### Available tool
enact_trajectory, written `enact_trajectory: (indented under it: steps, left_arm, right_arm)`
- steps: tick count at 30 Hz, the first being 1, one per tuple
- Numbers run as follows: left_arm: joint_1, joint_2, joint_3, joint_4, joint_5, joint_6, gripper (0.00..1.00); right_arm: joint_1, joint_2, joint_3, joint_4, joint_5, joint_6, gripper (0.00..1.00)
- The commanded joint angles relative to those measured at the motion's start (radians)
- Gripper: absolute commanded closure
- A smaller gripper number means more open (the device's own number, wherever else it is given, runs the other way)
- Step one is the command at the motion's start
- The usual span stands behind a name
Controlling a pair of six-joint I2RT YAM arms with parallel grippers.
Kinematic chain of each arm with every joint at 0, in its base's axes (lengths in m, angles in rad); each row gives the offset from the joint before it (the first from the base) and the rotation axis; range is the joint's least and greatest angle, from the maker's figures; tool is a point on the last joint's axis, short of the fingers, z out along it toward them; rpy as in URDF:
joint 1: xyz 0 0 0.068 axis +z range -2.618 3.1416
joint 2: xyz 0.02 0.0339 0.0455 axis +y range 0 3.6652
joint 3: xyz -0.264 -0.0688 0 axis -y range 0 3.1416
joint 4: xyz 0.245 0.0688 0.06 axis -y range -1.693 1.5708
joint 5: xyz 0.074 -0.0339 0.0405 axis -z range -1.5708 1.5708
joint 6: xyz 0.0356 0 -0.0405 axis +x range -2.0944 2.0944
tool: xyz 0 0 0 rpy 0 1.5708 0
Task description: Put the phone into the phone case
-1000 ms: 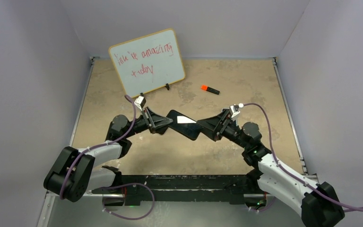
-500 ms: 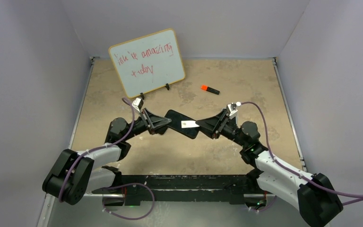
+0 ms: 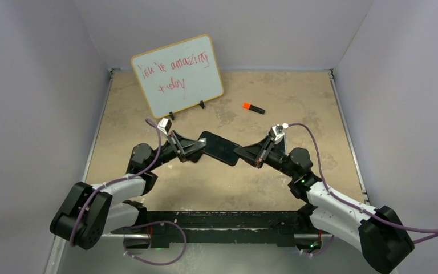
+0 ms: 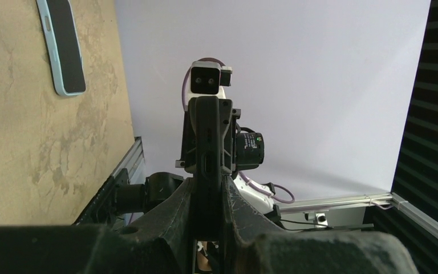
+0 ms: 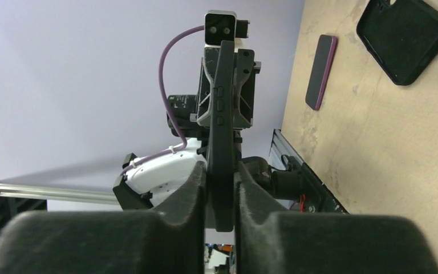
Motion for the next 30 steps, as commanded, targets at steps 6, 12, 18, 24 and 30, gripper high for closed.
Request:
enact_trajectory:
  steps: [6,12,18,24,30]
  left_arm:
    - [-0.003,-0.057,0.023,-0.057,0.002,0.078,0.58]
    - [-0.003,-0.099,0.019,-0.152,-0.003,0.142,0.63]
    - [-0.003,-0.099,0.004,-0.112,-0.015,0.135,0.95]
    - [-0.003,-0.115,-0.019,-0.071,-0.053,0.102,1.00]
    - [-0.003,-0.126,-0.027,-0.051,-0.074,0.101,1.00]
  right_arm:
    - [0.012,0.005,0.013,0.067,0.011,0.022,1.00]
    - [0.024,0.030,0.044,0.015,-0.004,-0.018,0.97]
    - [0.061,0.064,0.062,0.002,-0.027,-0.031,0.68]
    - [0.150,0.069,0.082,-0.071,0.042,-0.059,0.48]
    - [0.185,0.069,0.040,-0.053,0.082,-0.019,0.53]
